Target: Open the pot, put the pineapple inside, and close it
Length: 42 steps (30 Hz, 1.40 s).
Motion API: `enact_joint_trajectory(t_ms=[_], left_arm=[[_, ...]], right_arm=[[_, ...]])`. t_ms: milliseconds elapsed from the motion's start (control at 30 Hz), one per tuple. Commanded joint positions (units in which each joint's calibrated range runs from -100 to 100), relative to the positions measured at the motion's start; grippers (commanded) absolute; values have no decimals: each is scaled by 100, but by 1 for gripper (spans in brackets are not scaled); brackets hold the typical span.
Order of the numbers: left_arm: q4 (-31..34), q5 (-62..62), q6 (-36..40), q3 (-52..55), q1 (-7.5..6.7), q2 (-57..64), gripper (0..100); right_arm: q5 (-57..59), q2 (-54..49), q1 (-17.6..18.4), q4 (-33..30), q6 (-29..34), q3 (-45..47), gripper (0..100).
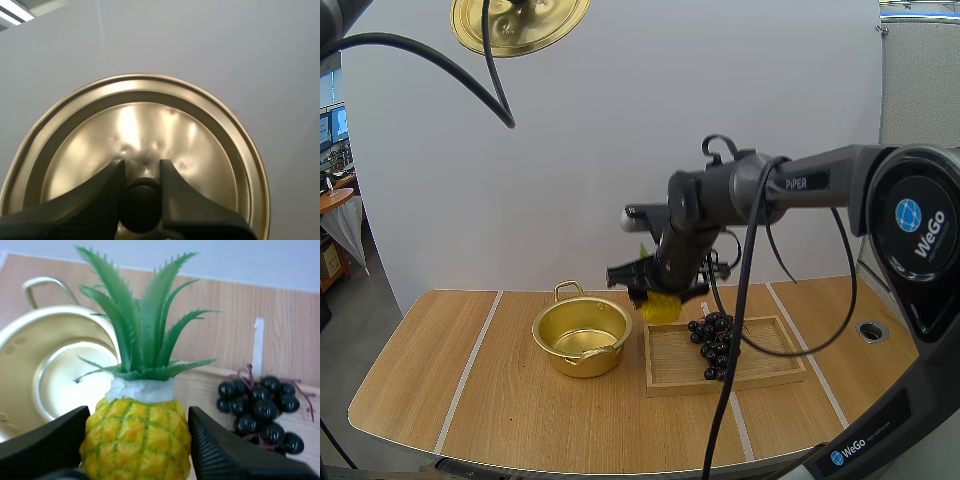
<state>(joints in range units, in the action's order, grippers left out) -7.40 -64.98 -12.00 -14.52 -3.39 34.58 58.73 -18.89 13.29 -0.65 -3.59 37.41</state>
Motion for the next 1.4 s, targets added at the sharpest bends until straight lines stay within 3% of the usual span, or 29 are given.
enact_joint_trajectory(t_ms=[0, 333, 900, 1367], left_arm=[[-7, 206, 33, -50, 2, 35, 0], [-7, 206, 33, -50, 2, 35, 0], [-7, 206, 33, -50, 2, 35, 0], [-7, 206, 33, -50, 2, 35, 0]], right_arm=[[294, -67, 235, -17, -183, -598, 0], [403, 579, 811, -16, -183, -1520, 0], [506, 2370, 827, -4, -195, -1914, 0], [689, 2861, 827, 113, -195, -1914, 0]])
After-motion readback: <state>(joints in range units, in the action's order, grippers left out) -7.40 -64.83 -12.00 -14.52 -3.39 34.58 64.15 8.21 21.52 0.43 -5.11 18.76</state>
